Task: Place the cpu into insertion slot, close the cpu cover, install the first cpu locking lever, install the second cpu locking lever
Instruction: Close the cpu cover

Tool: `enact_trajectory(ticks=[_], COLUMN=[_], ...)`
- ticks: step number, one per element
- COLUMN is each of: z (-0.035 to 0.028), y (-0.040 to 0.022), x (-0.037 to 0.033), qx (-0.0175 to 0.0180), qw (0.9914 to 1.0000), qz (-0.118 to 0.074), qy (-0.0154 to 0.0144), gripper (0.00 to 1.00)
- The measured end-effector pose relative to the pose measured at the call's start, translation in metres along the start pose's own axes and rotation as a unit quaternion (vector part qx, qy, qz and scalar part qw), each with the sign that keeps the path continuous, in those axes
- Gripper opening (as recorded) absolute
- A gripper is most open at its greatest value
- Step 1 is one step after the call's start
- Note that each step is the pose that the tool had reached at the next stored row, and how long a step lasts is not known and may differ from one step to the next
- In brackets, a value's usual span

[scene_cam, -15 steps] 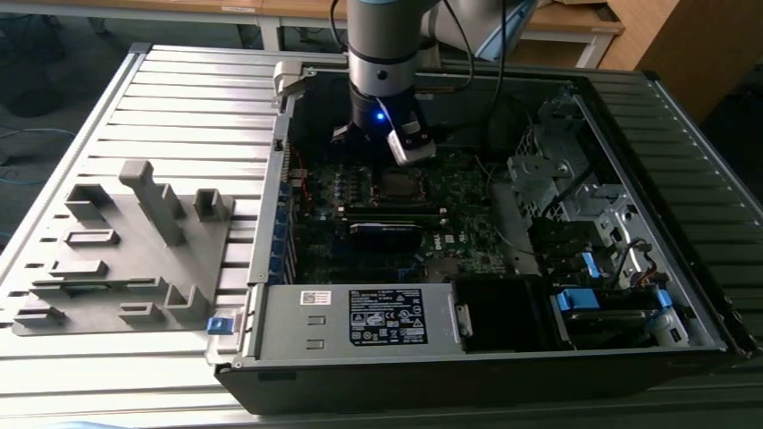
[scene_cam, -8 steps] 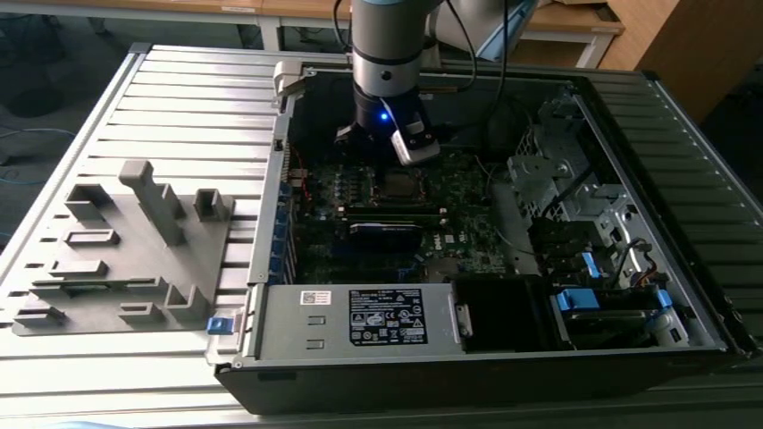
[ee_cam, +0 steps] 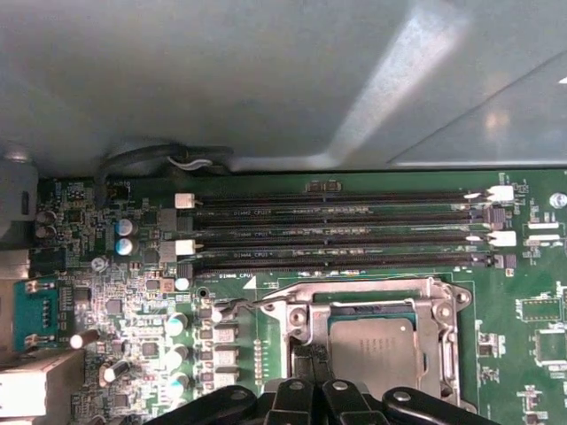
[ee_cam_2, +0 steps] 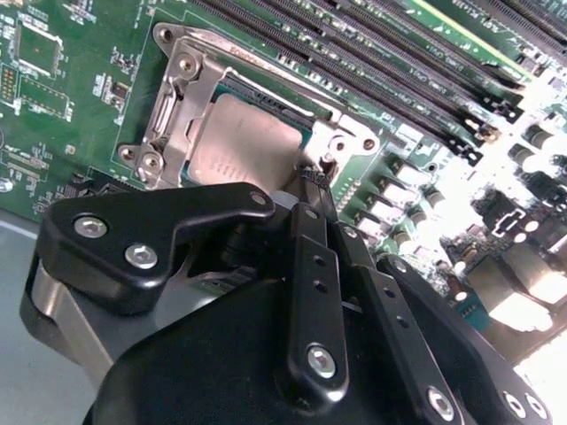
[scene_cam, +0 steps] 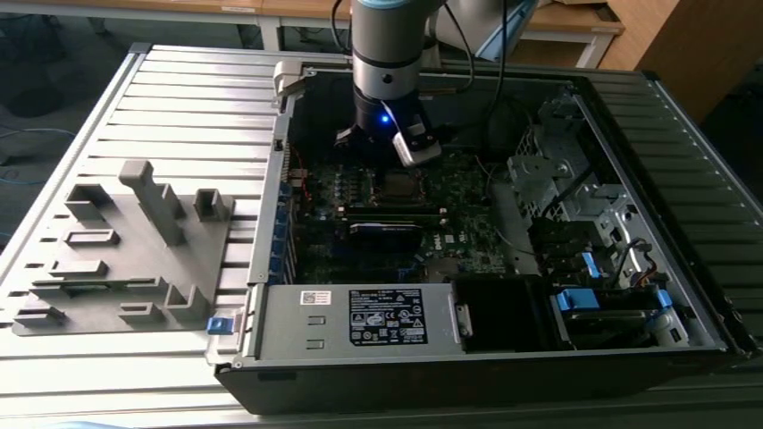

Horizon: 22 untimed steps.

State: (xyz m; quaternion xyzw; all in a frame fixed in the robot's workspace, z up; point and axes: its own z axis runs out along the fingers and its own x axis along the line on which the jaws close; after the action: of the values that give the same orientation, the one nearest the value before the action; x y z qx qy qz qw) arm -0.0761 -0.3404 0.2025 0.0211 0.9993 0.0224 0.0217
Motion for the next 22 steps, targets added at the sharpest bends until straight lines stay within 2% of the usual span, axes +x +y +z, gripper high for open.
enact_trajectory(ticks=[22], z=[0.0022], y=[-0.0001], x=[0.0001], qx=[-0.0001], qw=[1.0], qz=[-0.003], qy=[0.0001], gripper=[0.11])
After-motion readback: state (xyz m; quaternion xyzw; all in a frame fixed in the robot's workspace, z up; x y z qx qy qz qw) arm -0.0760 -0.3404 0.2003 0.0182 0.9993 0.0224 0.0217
